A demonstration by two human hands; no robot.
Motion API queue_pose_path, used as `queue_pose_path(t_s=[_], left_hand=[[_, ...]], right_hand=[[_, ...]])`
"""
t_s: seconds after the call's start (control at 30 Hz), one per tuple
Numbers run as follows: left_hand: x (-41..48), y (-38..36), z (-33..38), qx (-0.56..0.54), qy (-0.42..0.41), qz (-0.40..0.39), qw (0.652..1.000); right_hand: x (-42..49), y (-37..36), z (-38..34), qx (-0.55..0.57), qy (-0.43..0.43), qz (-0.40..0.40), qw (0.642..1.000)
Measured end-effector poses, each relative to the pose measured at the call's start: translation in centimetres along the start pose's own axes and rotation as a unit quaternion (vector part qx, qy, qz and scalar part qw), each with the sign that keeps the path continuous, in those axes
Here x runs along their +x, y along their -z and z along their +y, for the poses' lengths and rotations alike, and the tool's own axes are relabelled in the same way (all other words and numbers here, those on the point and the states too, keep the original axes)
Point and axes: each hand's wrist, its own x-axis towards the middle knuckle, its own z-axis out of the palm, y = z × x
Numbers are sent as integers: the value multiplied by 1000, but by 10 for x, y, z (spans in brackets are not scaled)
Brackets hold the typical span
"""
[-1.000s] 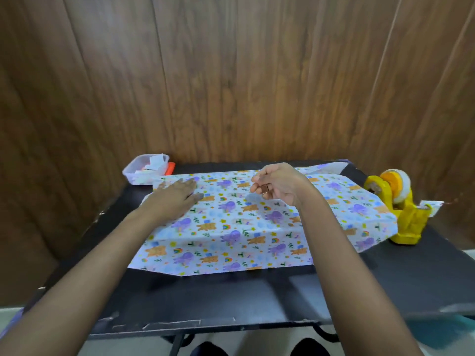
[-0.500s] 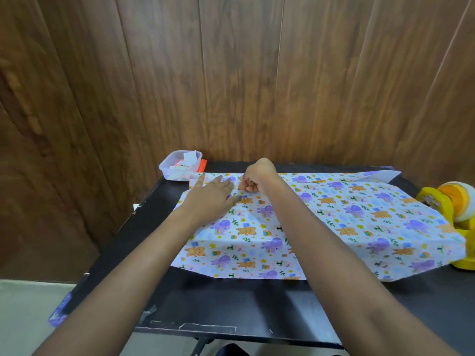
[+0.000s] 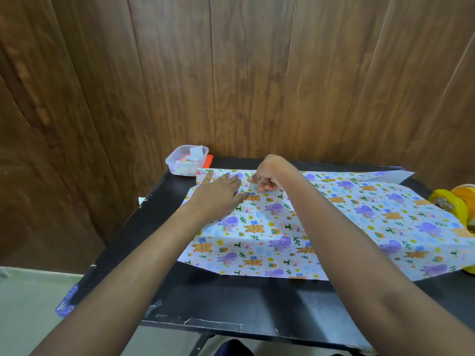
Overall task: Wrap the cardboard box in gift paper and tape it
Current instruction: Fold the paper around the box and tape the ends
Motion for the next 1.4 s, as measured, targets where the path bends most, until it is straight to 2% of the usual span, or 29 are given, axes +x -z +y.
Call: queue_pose_path(t_s=[0.17, 0.3, 0.4, 0.53, 0.67, 0.8, 0.9, 1.0, 1.07, 1.13, 1.3, 1.4], left_hand=[[-3, 2, 2, 1, 3, -6, 1000], [-3, 3, 2, -6, 1, -3, 1000], [-4, 3, 2, -8, 0, -7, 1000], [-4, 6, 3, 3, 5, -10, 1000], [2, 8, 17, 57, -10, 2, 998], [2, 6, 64, -65, -63, -8, 996], [-1, 4, 113, -97, -125, -50, 986], [2, 2, 138, -110, -161, -64, 979], [8, 6, 150, -145, -170, -53, 973], [27, 14, 149, -163, -133, -27, 977], [92, 13, 128, -97, -32, -31, 994], [113, 11, 129, -110, -17, -45, 993]], right_hand=[[1, 7, 6, -26, 0, -42, 999], [9, 1, -3, -34, -6, 15, 999], [9, 0, -5, -58, 1, 9, 998], [-7, 13, 15, 52, 52, -54, 996], [-37, 30, 69, 163, 159, 26, 973], [-66, 47, 132, 227, 196, 113, 947], [-84, 63, 182, 262, 219, 203, 918], [-98, 73, 222, 241, 217, 302, 897], [-108, 69, 247, 263, 204, 285, 899], [-118, 56, 261, 304, 185, 232, 905], [-125, 30, 275, 350, 127, 225, 900], [-123, 15, 283, 406, 53, 146, 901]])
